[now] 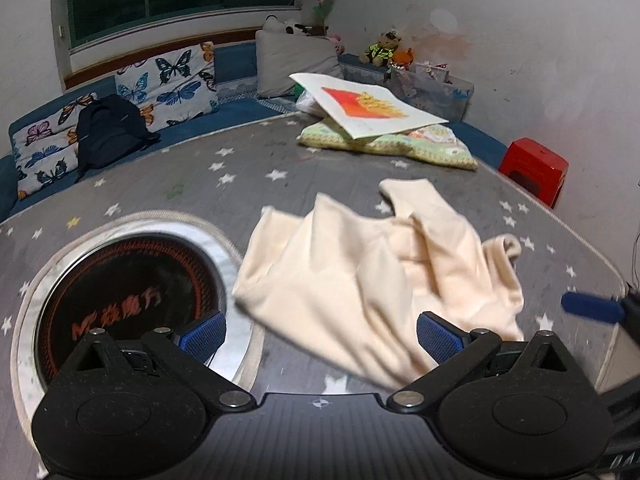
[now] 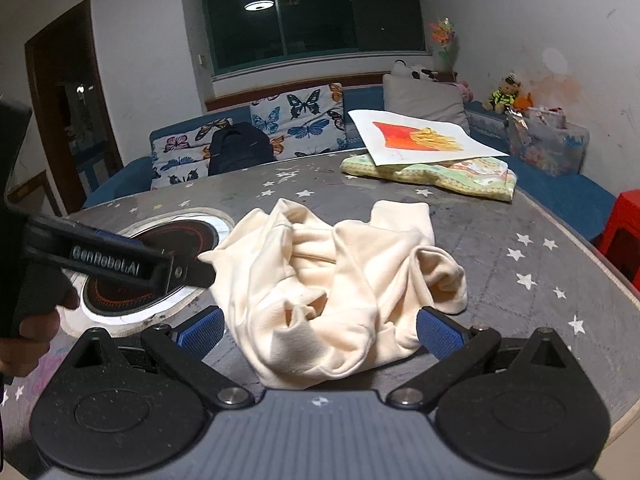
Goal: Fold clothes
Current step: 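Close the left gripper on the cream shirt while the right gripper grasps it too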
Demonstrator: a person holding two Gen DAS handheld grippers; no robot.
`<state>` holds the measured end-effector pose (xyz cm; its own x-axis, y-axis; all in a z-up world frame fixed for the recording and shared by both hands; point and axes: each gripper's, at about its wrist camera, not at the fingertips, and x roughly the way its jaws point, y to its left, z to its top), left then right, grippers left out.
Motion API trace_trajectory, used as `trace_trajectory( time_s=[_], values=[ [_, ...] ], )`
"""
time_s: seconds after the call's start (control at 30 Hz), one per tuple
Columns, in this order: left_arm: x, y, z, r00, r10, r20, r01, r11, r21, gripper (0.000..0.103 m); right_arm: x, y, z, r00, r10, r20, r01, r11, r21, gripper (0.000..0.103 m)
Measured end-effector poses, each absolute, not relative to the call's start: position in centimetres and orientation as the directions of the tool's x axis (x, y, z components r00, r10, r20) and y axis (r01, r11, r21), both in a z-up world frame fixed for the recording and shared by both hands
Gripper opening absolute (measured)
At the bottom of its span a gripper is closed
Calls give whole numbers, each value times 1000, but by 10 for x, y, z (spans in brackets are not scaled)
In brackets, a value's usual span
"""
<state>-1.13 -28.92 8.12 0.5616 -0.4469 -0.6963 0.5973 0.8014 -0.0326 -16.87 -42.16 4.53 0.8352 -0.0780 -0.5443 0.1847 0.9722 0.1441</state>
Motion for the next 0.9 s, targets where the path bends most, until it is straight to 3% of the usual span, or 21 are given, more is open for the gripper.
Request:
trace_trajectory(
  time_s=[0.23,0.37,0.47,0.6,0.73,0.8,0.9],
  values=[
    [7,-322,83,565,-451,-691,613,790,-14,103,-161,-430,42,835,-79,-544,198,966,164,102],
    [18,-340,80,569,-435,-698,611,792,5,101,-151,-437,43,839,-68,-540,199,962,188,96],
    [29,-347,73,554,-426,-715,603,798,-8,93,-141,-442,43,840,-66,-539,206,957,203,91],
    [41,-351,60,526,-417,-741,595,803,-30,71,-127,-447,41,837,-60,-543,204,956,210,85],
    [47,-344,50,481,-444,-756,607,791,-78,25,-111,-451,35,828,-68,-557,215,955,204,76],
    [49,-336,48,467,-458,-757,604,790,-105,15,-103,-455,31,823,-67,-565,222,952,211,73],
    [47,-326,48,473,-466,-748,599,793,-115,12,-93,-458,25,812,-82,-578,238,950,200,68]
  ],
)
